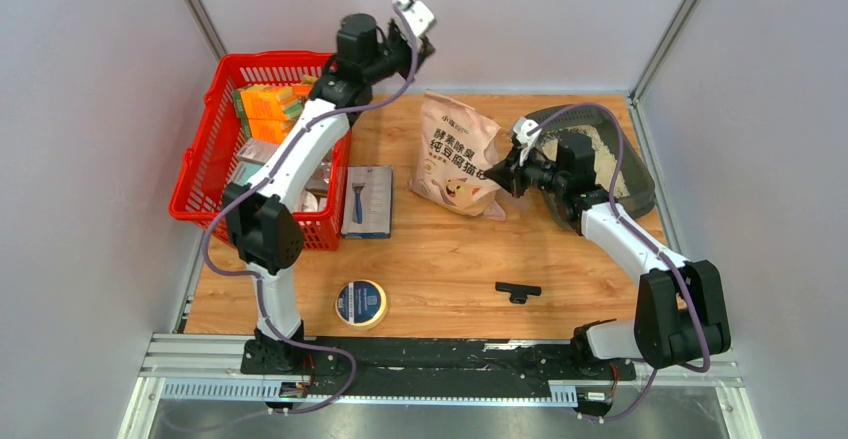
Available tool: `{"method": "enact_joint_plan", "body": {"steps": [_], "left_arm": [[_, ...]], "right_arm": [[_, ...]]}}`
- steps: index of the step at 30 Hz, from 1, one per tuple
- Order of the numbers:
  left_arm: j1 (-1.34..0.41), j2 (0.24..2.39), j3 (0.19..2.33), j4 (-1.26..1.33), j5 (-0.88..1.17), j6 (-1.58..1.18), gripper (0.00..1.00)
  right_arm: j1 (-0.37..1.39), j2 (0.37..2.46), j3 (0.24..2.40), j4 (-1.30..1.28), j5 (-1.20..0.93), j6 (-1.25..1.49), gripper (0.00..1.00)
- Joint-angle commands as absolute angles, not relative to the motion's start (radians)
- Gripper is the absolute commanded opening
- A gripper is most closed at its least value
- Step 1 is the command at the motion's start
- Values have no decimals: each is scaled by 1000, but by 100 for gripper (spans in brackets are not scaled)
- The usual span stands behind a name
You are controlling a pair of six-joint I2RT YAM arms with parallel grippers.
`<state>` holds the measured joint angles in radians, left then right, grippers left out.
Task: Fill the litter box with clean litter
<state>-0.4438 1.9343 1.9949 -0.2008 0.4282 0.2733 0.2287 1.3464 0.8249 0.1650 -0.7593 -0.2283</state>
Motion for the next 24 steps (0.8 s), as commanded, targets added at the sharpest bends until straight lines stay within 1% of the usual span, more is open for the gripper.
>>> {"method": "enact_joint_plan", "body": {"steps": [1,2,5,6,7,8,9,10,11,13,14,18,20,21,22,24], "left_arm": [[-373,1758,2033,132,305,250,23],[-373,1759,2037,109,308,268,24],[-359,1792,2029,32,261,351,23],[-354,1849,2057,-97,267,395,19],[-345,1885,2131,-156,270,390,11],[-324,1919,2161,-199,276,371,9],[-310,1986,2186,-262,306,341,8],[-301,2020,2248,-302,348,342,0],[-292,2051,2278,-340,426,345,0],[-290,2114,2321,-391,481,348,0],[-290,2129,2327,-403,548,353,0],[-308,2143,2287,-437,664,351,0],[-327,2105,2203,-437,725,350,0],[-336,2051,2159,-416,744,351,0],[-345,2022,2063,-402,761,353,0],[-371,1936,1972,-382,799,389,0]], "right_arm": [[232,1333,853,101,-753,-199,0],[232,1335,853,98,-753,-196,0],[232,1335,864,84,-749,-192,0],[232,1333,867,80,-749,-195,0],[232,1332,870,72,-749,-195,0],[232,1331,873,68,-750,-196,0],[232,1330,876,61,-752,-196,0],[232,1327,879,54,-755,-199,0],[232,1325,882,49,-756,-199,0],[232,1318,885,32,-758,-204,0],[232,1316,882,31,-756,-207,0],[230,1307,876,23,-750,-207,0],[230,1299,873,23,-744,-206,0],[233,1296,873,23,-742,-207,0],[232,1293,873,18,-742,-210,0],[232,1290,868,15,-742,-212,0]]}}
